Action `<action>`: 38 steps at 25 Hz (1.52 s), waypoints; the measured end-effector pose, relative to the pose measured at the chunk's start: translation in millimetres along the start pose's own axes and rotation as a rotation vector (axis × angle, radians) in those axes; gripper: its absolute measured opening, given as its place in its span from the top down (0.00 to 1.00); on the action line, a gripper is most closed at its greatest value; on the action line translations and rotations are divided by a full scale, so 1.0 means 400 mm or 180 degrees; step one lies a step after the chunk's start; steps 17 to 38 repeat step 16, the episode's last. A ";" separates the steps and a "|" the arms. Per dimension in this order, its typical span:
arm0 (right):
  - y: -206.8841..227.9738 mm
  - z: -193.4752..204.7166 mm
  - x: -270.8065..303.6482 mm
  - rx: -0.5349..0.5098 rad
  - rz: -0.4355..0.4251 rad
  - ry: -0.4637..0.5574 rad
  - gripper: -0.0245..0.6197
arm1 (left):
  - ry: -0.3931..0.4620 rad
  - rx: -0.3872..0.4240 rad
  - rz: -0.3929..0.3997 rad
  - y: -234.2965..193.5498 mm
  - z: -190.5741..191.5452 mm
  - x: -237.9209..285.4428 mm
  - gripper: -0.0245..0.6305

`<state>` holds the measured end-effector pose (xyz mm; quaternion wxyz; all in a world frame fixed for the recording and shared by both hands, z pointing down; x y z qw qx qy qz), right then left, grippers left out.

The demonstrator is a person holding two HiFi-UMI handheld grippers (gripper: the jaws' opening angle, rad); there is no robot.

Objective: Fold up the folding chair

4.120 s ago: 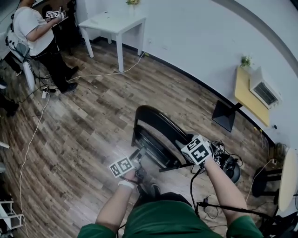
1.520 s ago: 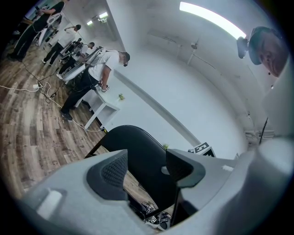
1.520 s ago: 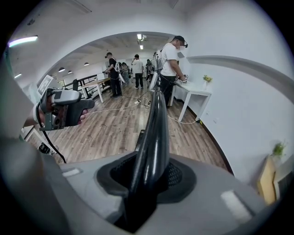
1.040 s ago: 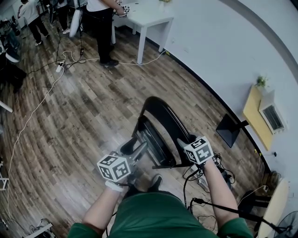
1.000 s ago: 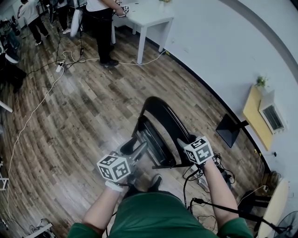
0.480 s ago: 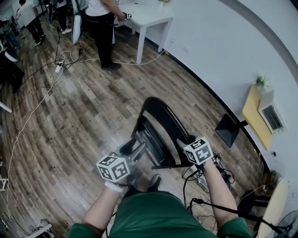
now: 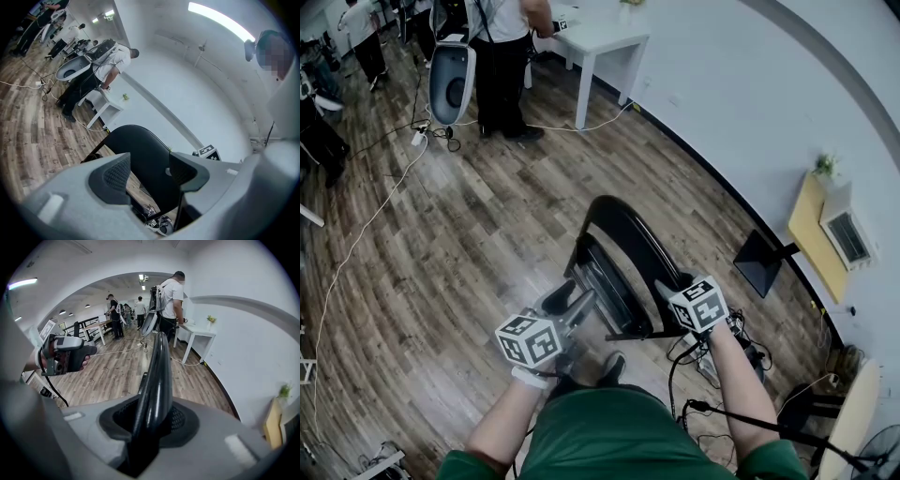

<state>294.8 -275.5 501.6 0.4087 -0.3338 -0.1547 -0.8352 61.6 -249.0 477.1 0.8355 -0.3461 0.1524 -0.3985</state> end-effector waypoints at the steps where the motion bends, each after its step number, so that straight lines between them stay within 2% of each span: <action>1: -0.001 -0.001 0.000 0.0001 -0.0004 0.0003 0.79 | -0.0002 -0.0005 -0.0005 -0.001 0.001 -0.001 0.55; 38: -0.029 0.000 -0.001 0.0004 0.0003 0.0003 0.79 | -0.0028 -0.0073 -0.0042 -0.014 0.011 -0.042 0.55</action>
Point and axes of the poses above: the fingertips, and each gripper's own axes: x forward along the fingers, y to its right, z out of its underside, the point moved 4 cm from there along -x, backward along the fingers, and after that the axes turned 11 degrees about y, right-handed, at the moved point
